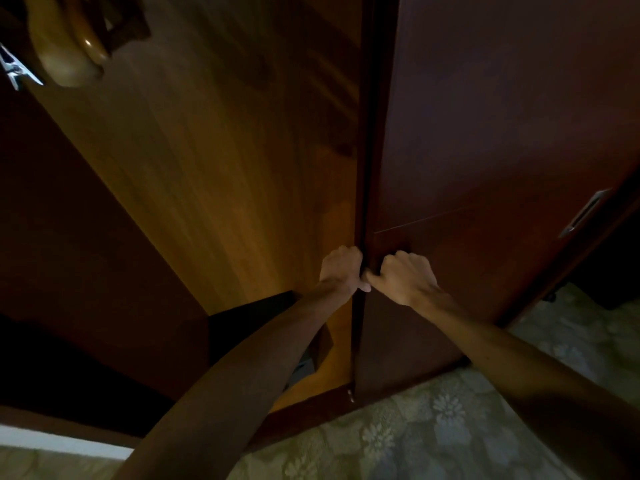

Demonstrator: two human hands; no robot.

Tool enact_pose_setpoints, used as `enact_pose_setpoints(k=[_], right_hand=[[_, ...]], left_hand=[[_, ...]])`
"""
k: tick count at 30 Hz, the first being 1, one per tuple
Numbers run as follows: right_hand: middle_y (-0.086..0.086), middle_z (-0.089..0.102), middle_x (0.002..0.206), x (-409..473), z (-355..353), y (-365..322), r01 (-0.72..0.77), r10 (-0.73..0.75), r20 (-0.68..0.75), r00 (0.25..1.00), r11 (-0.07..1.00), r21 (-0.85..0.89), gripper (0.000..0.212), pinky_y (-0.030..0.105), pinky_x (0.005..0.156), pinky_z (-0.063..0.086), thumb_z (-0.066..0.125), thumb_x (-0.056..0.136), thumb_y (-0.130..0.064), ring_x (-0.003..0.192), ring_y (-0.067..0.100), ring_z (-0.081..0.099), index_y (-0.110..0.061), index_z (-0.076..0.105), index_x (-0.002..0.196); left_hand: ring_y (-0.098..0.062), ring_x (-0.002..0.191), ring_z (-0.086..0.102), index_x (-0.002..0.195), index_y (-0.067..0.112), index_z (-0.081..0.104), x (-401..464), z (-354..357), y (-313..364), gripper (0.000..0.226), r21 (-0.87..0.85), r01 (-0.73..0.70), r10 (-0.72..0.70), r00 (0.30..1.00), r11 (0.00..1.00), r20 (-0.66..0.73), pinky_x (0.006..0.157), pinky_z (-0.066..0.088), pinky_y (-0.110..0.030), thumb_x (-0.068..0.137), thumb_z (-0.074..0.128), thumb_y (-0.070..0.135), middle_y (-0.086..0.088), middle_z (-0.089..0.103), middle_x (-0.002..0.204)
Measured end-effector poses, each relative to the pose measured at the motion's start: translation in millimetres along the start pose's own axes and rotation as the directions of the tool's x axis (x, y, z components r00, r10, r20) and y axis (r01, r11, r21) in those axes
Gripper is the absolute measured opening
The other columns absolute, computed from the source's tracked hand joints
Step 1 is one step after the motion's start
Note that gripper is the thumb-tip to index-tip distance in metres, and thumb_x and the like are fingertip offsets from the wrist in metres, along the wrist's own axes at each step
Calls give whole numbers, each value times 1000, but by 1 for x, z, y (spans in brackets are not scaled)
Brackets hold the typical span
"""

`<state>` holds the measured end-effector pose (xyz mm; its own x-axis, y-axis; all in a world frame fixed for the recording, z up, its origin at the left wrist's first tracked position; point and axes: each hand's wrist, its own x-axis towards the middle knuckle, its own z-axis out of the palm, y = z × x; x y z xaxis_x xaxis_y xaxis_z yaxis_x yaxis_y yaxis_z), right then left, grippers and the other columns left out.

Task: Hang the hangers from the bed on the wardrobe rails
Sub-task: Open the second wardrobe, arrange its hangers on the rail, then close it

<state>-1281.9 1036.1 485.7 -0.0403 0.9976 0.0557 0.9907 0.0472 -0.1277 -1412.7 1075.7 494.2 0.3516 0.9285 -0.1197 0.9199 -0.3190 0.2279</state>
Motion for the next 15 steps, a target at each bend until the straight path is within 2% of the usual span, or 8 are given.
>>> enact_pose_setpoints(k=[3,5,7,9,11,13,15], right_hand=[[-7,50,51,-2,-10,-8,-52,48,45,998,992,113,54,27,50,40,46,97,-49,48,9,51,-22,49,51],[-7,55,59,-4,-22,-21,-34,24,68,997,988,148,47,27,56,43,49,98,-42,56,8,58,-22,53,55],[-12,54,64,-3,-48,-44,44,-47,14,999,983,178,43,22,60,39,51,99,-40,65,4,56,-27,50,58],[-16,49,63,-1,-88,-71,147,-133,-78,988,963,226,42,14,56,32,52,99,-41,64,0,51,-32,43,59],[-16,50,58,3,-134,-101,235,-191,-169,967,924,300,40,15,53,34,55,98,-42,55,-1,51,-34,46,60],[-14,50,55,10,-178,-128,309,-215,-279,936,882,355,40,16,53,35,56,97,-41,50,1,49,-32,48,60],[-12,49,53,20,-217,-152,373,-224,-404,887,862,342,42,14,49,29,58,97,-38,47,1,47,-30,45,58]], left_hand=[[-25,99,65,102,11,65,-10,-9,-3,38,-4,-25,26,999,1000,23,79,55,-35,81,80,39,-8,65,105],[-26,100,63,102,12,64,-19,-26,-10,24,43,-56,56,998,998,5,81,54,-37,90,70,33,-9,63,106],[-28,104,59,107,12,62,-28,-57,-23,14,105,-73,80,995,992,-57,85,51,-39,97,60,22,-10,60,111],[-28,100,59,105,12,60,-44,-102,-37,10,146,-65,91,980,987,-177,84,50,-39,98,55,17,-10,60,109],[-24,92,62,100,16,63,-63,-151,-52,9,127,-38,78,942,991,-326,76,51,-34,97,55,18,-5,64,100],[-18,86,65,100,21,66,-82,-200,-64,10,101,-13,60,877,995,-477,68,50,-29,95,57,22,1,68,93],[-15,83,69,101,25,69,-100,-243,-73,12,106,7,59,795,994,-603,68,56,-29,92,60,25,6,71,90]])
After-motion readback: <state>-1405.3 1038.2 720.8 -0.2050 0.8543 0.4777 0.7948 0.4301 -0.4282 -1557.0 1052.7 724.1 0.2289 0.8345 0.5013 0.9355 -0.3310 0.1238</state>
